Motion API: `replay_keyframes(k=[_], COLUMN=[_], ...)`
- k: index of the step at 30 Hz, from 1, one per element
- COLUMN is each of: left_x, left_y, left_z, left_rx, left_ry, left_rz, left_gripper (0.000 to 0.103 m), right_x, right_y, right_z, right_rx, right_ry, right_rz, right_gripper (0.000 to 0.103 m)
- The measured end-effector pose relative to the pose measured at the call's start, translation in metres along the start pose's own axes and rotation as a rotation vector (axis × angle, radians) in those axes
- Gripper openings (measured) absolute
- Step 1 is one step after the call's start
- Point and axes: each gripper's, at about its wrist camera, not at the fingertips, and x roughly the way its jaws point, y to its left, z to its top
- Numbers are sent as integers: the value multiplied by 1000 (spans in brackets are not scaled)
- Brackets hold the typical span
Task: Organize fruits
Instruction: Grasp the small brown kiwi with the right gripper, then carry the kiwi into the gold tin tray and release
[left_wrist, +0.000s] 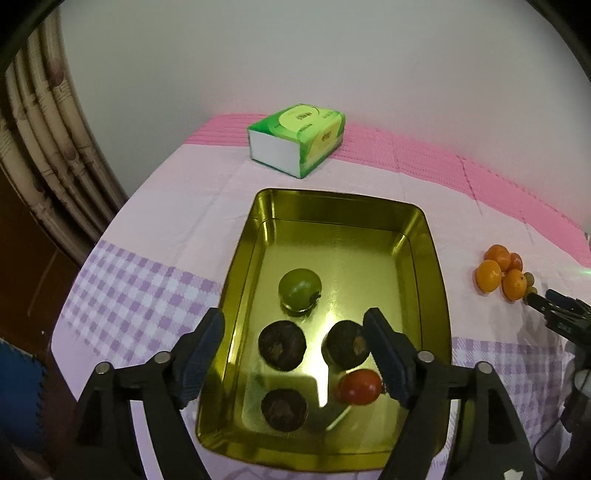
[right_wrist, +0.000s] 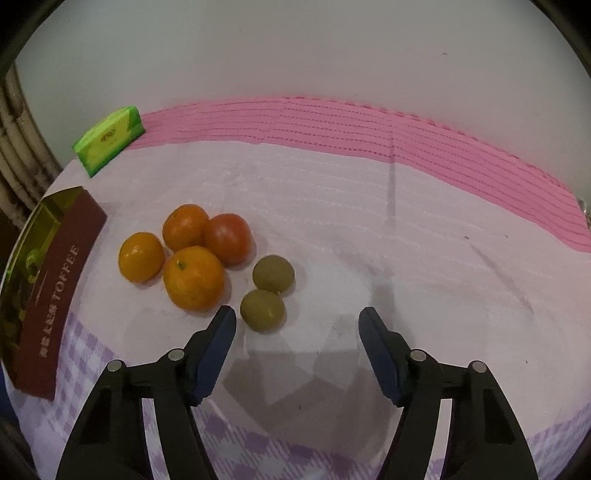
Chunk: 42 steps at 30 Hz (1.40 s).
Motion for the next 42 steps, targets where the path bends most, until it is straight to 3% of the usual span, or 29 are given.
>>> replay_keyframes(k=[11,25,42], left_x=[-11,-12,-17], left_y=[17,34,54], left_z=[-11,-18,-23], left_rx=[-35,-86,-150], left_ry=[3,14,15], left_rz=[35,53,59], left_gripper=[77,80,86], right_x=[22,12,-32], right_y=[12,16,25], right_z=[20,10,12], right_rx=[-6,-43,-34], right_ry=[10,-2,-49], right_rz=[-47,-28,27], right_gripper=[64,27,27])
